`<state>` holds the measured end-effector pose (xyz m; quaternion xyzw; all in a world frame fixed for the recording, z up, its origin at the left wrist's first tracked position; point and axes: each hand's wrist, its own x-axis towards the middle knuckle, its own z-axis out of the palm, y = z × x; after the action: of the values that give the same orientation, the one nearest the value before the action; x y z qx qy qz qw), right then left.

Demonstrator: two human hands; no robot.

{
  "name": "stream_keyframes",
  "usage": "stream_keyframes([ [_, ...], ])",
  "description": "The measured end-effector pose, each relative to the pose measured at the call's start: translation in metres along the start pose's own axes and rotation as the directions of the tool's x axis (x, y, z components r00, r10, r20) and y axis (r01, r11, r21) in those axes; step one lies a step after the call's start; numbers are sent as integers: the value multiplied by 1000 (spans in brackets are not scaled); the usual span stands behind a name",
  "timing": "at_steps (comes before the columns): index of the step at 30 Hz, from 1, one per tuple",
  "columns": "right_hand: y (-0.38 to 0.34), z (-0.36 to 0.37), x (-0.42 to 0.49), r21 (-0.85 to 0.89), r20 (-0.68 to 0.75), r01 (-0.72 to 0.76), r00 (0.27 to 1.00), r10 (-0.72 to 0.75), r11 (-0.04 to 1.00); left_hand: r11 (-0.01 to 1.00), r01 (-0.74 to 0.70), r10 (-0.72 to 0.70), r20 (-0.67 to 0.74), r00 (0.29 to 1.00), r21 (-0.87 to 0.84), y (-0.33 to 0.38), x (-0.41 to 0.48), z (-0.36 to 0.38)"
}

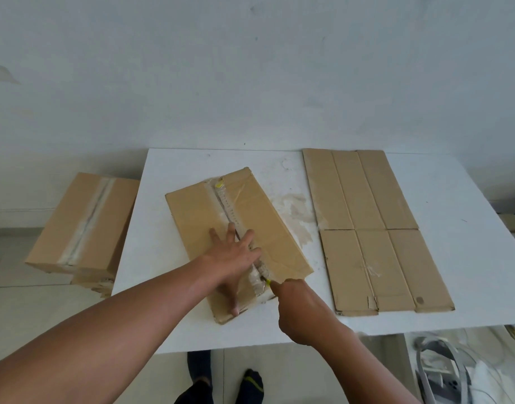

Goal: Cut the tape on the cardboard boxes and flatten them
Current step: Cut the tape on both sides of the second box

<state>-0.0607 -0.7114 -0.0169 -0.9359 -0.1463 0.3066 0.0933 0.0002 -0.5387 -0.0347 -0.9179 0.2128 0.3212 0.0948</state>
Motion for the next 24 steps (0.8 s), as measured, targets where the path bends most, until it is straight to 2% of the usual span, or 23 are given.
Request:
stream_keyframes([
  [4,5,14,-7,79,-50,-10,999,14,997,991,-72,80,-79,994,109,8,2,0],
  [8,7,27,-12,178,-106,-10,994,30,984,980,-153,164,-80,983,130,11,1,-3],
  [13,8,38,-24,300,-195,11,980,50,954,980,-134,144,-64,987,144,9,0,-1],
  [17,5,46,-32,450,-216,8,971,100,893,979,-151,162,-75,984,137,12,-1,-1],
  [20,3,47,-33,540,-180,-9,975,127,841,982,-147,155,-62,986,116,12,-2,1],
  [24,-3,44,-24,507,-138,-30,984,116,861,983,-144,152,-66,986,113,12,-3,2],
])
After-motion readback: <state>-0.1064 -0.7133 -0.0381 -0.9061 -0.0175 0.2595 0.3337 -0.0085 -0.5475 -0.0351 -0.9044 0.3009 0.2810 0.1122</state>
